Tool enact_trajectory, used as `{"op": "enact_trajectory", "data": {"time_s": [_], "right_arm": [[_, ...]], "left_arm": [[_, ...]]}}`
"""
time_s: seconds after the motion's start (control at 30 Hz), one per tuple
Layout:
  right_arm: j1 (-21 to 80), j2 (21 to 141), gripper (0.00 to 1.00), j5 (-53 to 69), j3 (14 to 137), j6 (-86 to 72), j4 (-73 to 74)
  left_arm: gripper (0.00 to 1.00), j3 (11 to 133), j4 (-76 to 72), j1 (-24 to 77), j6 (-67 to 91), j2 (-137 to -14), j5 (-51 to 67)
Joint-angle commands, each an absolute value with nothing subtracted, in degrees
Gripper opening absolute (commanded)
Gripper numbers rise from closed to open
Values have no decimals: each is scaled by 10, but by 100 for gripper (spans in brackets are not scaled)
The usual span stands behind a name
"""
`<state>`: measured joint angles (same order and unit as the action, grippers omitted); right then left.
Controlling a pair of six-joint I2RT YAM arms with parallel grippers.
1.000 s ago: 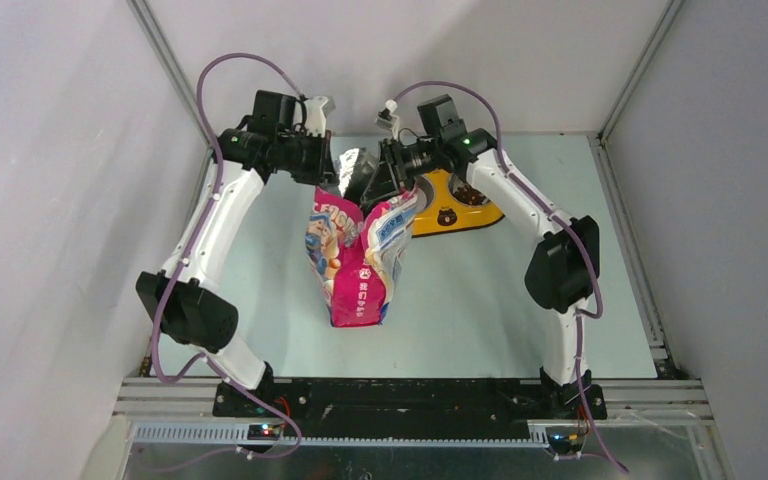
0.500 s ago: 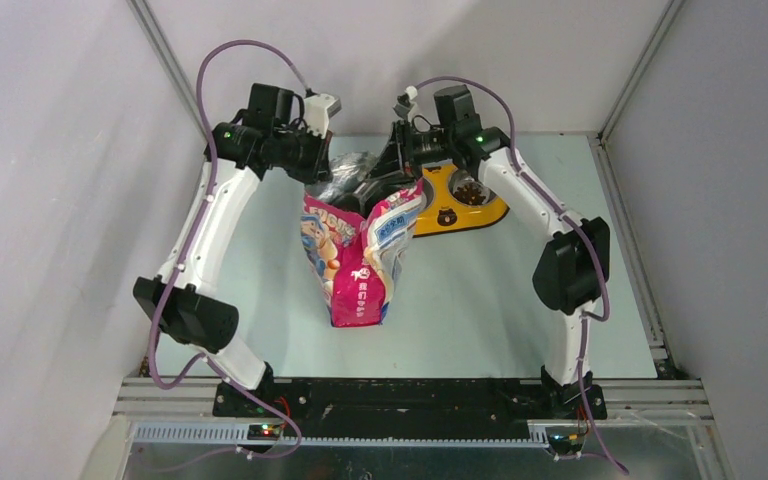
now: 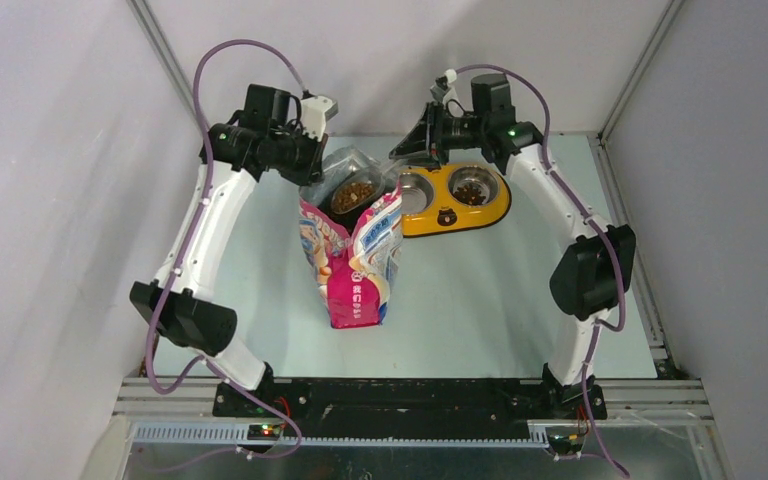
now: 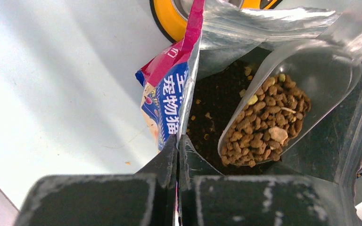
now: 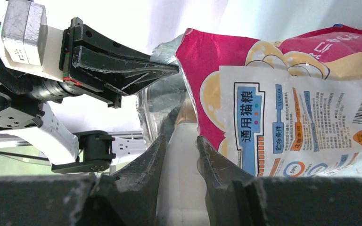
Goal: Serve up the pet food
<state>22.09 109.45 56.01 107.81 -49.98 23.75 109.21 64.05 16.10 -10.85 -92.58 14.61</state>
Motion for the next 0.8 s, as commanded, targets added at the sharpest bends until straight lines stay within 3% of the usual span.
{"op": "enact_trajectory", "data": {"time_s": [0.0, 0.2, 0.47, 0.77], "right_arm": [[217, 1052, 0, 550, 1069, -507, 226], [200, 1048, 0, 568, 1034, -543, 204], [185, 1067, 0, 647, 961, -722, -29], [159, 1085, 0, 647, 914, -824, -162]], "left_arm": [[0, 1116, 624, 156, -117, -891, 140], [0, 1111, 629, 158, -124, -880, 132], [0, 1113, 668, 168, -196, -873, 99], [0, 1162, 703, 170, -222, -890, 55]]}}
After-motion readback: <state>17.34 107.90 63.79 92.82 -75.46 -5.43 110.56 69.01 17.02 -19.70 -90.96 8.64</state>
